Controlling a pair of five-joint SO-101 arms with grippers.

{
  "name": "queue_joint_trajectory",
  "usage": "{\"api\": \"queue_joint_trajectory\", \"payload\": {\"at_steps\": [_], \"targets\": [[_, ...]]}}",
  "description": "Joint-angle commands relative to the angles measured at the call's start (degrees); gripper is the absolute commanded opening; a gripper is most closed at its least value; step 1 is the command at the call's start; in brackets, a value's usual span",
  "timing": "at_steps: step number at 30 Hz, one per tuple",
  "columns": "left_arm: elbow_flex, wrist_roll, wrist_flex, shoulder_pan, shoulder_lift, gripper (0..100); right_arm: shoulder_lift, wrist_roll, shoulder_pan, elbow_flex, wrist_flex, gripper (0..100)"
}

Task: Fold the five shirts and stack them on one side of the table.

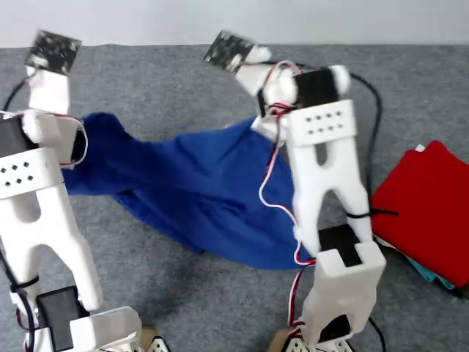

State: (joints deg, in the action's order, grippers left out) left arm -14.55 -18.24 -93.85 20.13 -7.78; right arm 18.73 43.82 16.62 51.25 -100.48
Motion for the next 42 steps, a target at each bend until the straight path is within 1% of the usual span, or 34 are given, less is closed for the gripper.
{"api": "queue_joint_trajectory", "payload": {"at_steps": [1, 5, 8, 10, 13, 17, 19, 24, 27, 29, 31, 33, 36, 42], "targets": [[-7.34, 2.02, -1.41, 0.26, -2.81, 0, -4.88, 0.44, -2.86, 8.26, -1.01, 1.1], [-13.14, 4.31, -0.53, 0.18, -2.37, 0, -5.14, 0.79, -5.93, 15.21, 1.63, 1.1], [-15.87, 6.15, 3.16, 0.18, -2.29, 0, -5.05, 1.41, -8.66, 17.76, 5.93, 1.1], [-16.75, 6.42, 6.24, 0.0, -2.2, 0, -5.05, 3.25, -10.15, 18.02, 9.01, 1.1], [-16.84, 6.15, 10.81, -2.37, -2.2, 0, -5.05, 3.34, -12.7, 18.11, 14.11, 1.1], [-17.27, 5.98, 13.71, -7.65, -2.81, 0, -5.58, 2.73, -15.25, 18.37, 20.0, 1.1], [-19.82, 5.98, 13.8, -9.67, -2.81, 0, -6.2, 2.11, -16.4, 19.69, 21.32, 1.1], [-30.64, 6.07, 13.36, -12.84, -2.2, 0, -10.07, 2.37, -17.19, 24.26, 20.88, 1.1], [-36.44, 6.07, 13.01, -14.77, -2.81, 0, -13.85, 2.46, -18.24, 25.93, 18.59, 1.1], [-42.24, 5.98, 11.08, -15.3, -2.9, 0, -16.66, 2.46, -18.68, 26.55, 17.1, 1.1], [-48.84, 5.8, 8.53, -15.21, -2.46, 0, -20.0, 2.46, -20.62, 26.55, 14.99, 1.1], [-53.23, 3.87, 6.59, -15.12, -2.37, 0, -23.16, 2.37, -22.02, 26.2, 12.88, 1.1], [-56.66, 1.76, 5.27, -15.12, -2.81, 0, -26.86, 2.37, -24.4, 26.11, 9.8, 1.1], [-62.37, 1.58, 5.36, -15.03, -2.81, 0, -31.96, 2.37, -27.65, 26.37, 3.12, 1.1]]}}
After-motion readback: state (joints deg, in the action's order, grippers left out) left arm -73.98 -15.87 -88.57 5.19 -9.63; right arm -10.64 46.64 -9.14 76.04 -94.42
